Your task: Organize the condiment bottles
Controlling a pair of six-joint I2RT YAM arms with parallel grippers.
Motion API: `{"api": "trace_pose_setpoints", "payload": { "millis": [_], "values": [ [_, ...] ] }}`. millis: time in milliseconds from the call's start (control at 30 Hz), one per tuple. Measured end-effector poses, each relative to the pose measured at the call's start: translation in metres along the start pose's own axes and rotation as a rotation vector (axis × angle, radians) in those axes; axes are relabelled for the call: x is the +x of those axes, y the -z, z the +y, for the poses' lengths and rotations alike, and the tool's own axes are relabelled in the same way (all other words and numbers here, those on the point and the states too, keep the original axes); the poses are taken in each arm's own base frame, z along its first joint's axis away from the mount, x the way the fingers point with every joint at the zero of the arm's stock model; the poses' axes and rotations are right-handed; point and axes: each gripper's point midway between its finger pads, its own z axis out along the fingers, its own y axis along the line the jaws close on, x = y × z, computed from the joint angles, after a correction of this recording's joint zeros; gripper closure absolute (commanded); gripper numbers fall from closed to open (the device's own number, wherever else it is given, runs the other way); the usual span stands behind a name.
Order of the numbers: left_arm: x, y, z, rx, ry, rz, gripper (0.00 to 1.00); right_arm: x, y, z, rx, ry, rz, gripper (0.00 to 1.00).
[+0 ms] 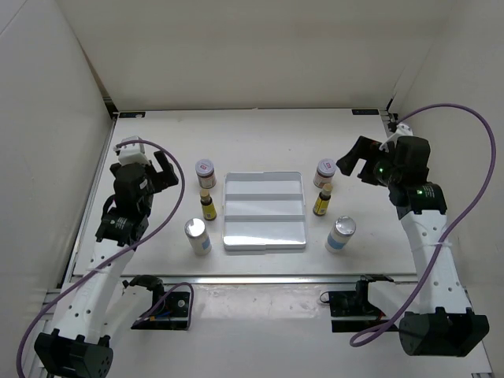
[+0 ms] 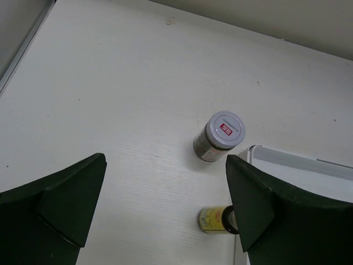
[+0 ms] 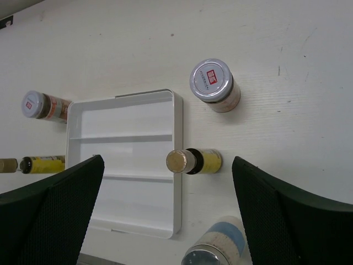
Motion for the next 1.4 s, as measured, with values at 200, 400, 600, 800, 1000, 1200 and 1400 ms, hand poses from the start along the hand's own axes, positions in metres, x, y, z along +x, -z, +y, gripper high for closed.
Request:
{"api": "trace_pose_setpoints", "payload": {
  "millis": [200, 400, 600, 800, 1000, 1200, 1400],
  "values": [
    [-0.004, 0.000, 0.010, -0.065, 0.050, -0.024, 0.00, 0.013, 0.006, 0.003, -0.009, -0.002, 0.067, 0.00],
    [-0.005, 0.012, 0.022, -0.108, 0.103, -0.076, 0.00, 0.028, 0.010, 0.024, -0.137, 0.011, 0.165, 0.00],
    [-0.006, 0.015, 0.011, -0.040, 0.117, -0.074, 0.00, 0.051, 0.021, 0.032, -0.189, -0.024, 0.237, 0.00],
    [0.004, 0.015, -0.001, 0.019, 0.103, -0.026, 0.00, 0.085, 0.027, 0.019, -0.120, -0.112, 0.374, 0.00],
    [0.004, 0.018, -0.005, 0.035, 0.101, -0.029, 0.00, 0.107, 0.042, 0.003, -0.006, -0.175, 0.393, 0.00],
    [0.004, 0.018, -0.005, 0.035, 0.101, -0.030, 0.00, 0.117, 0.049, -0.010, 0.092, -0.223, 0.394, 0.00],
    [0.004, 0.018, -0.005, 0.035, 0.101, -0.030, 0.00, 0.131, 0.044, -0.024, 0.202, -0.336, 0.439, 0.07]
  ]
}}
